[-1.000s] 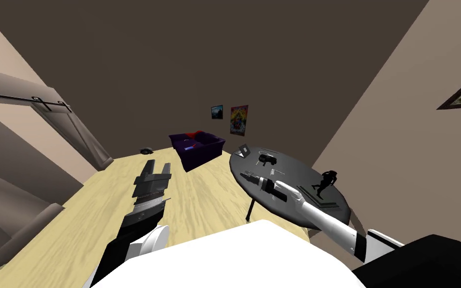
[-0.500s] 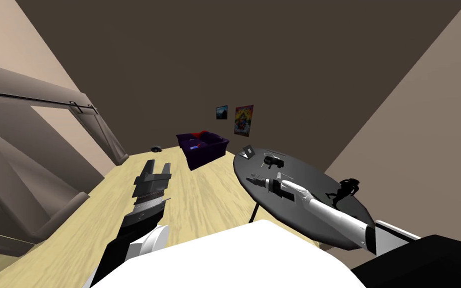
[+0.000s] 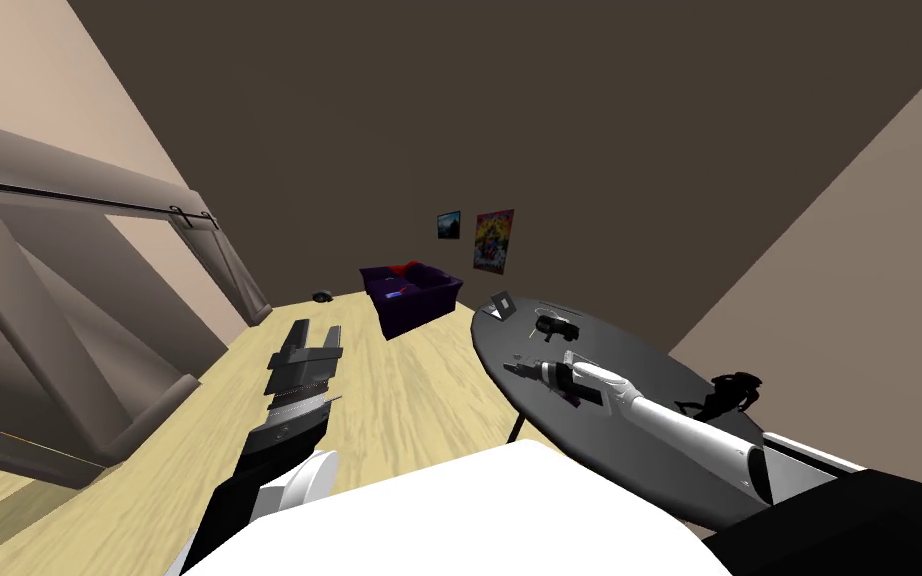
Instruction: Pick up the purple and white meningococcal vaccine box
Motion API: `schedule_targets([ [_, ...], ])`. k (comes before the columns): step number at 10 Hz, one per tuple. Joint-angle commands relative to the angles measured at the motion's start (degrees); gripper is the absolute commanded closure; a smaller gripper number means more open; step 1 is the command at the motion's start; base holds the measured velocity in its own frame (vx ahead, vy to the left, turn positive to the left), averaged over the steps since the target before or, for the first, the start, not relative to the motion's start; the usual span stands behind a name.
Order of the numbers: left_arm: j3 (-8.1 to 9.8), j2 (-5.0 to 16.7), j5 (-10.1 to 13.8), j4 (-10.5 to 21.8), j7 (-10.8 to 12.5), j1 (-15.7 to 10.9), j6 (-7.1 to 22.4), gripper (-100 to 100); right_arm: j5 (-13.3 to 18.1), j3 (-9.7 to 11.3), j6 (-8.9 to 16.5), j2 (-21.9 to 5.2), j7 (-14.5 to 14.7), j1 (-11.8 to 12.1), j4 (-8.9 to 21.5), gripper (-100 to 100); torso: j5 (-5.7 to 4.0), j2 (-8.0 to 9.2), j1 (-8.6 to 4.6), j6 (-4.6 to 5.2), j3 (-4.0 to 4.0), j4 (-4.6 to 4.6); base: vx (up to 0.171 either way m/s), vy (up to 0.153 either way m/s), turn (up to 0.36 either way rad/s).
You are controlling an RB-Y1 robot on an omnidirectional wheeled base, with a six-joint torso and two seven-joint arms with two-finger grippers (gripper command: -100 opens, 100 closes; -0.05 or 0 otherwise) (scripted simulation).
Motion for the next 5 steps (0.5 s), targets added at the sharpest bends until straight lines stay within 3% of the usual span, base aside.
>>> schedule_targets([
  [1, 0.00, 0.00, 0.00, 0.00, 0.00, 0.00, 0.00, 0, 0.54, 0.72, -0.71, -0.84, 0.42, -0.37, 2.39, -100, 0.00, 0.00, 0.00, 0.00, 0.00, 0.00, 0.041, 0.008, 0.091],
  [2, 0.00, 0.00, 0.00, 0.00, 0.00, 0.00, 0.00, 0, 1.56, 2.06, -1.40, -2.97, 1.06, -0.21, 3.91, -100, -0.01, 0.00, 0.00, 0.01, 0.00, 0.00, 0.052, 0.010, 0.128],
  [3, 0.00, 0.00, 0.00, 0.00, 0.00, 0.00, 0.00, 0, 1.56, 2.06, -1.40, -2.97, 1.06, -0.21, 5.00, -100, 0.00, -0.04, 0.01, 0.00, -0.02, -0.01, 0.055, 0.004, 0.059],
  [5, 0.00, 0.00, 0.00, 0.00, 0.00, 0.00, 0.00, 0, 3.49, 4.71, -2.82, -6.40, 2.27, 0.50, 9.27, -100, 0.00, -0.10, 0.00, 0.01, -0.06, -0.02, 0.089, 0.009, 0.126],
])
